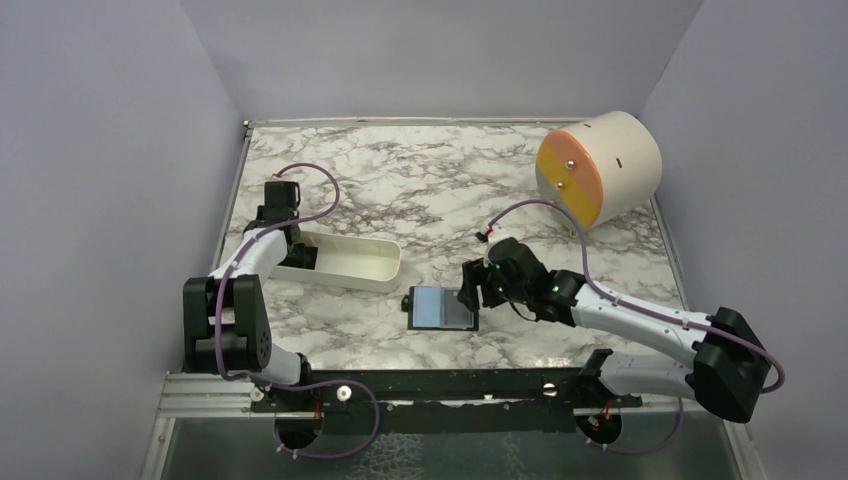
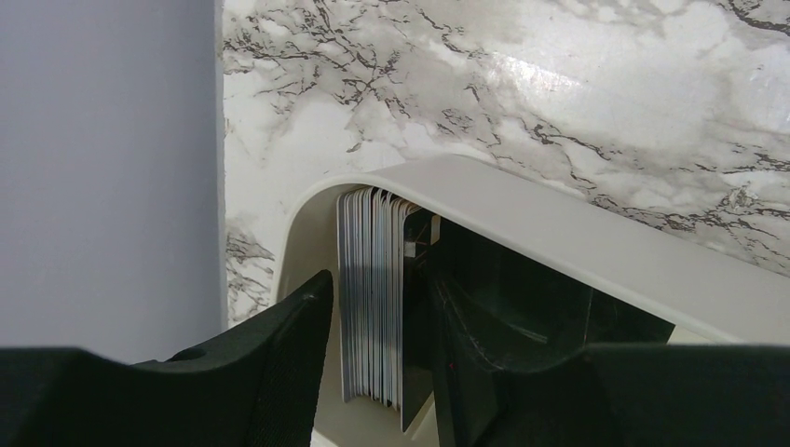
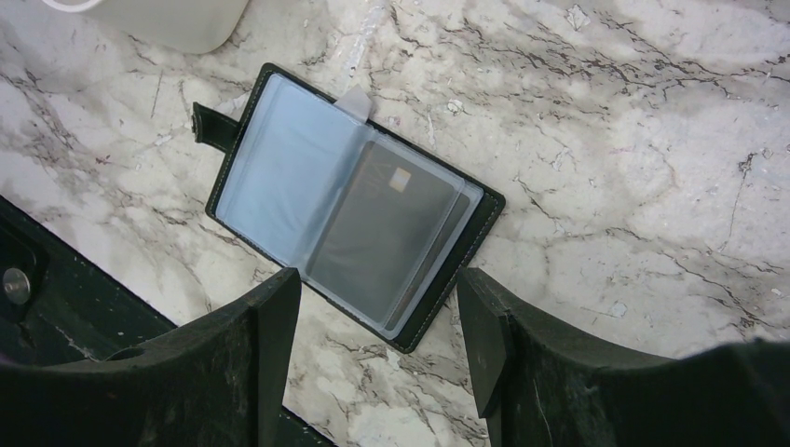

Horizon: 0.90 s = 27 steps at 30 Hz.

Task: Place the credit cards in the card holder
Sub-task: Pick up the credit card from the storage box.

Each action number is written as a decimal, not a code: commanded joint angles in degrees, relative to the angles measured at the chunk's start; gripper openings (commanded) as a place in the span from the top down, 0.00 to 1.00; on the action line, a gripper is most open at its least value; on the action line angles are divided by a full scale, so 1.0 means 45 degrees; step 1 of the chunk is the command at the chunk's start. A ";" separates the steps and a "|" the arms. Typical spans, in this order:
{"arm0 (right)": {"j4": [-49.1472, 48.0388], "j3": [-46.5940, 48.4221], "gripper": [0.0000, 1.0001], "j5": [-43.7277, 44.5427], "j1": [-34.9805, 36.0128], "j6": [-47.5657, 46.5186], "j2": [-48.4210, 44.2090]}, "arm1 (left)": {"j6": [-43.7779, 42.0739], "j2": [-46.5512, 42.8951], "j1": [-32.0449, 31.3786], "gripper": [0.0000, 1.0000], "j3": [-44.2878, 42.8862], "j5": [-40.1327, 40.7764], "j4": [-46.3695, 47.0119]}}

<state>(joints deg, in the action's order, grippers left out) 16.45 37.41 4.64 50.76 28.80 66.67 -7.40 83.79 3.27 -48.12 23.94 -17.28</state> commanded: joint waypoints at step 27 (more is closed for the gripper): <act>-0.0295 -0.0129 0.37 0.0021 -0.0050 -0.0130 -0.0261 | -0.0114 -0.0431 0.0038 0.68 -0.0334 0.0648 -0.0072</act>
<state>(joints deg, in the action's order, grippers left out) 16.43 37.39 4.62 50.76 28.75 66.67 -7.44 83.57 3.25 -48.12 24.51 -17.37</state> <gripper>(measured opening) 0.634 0.356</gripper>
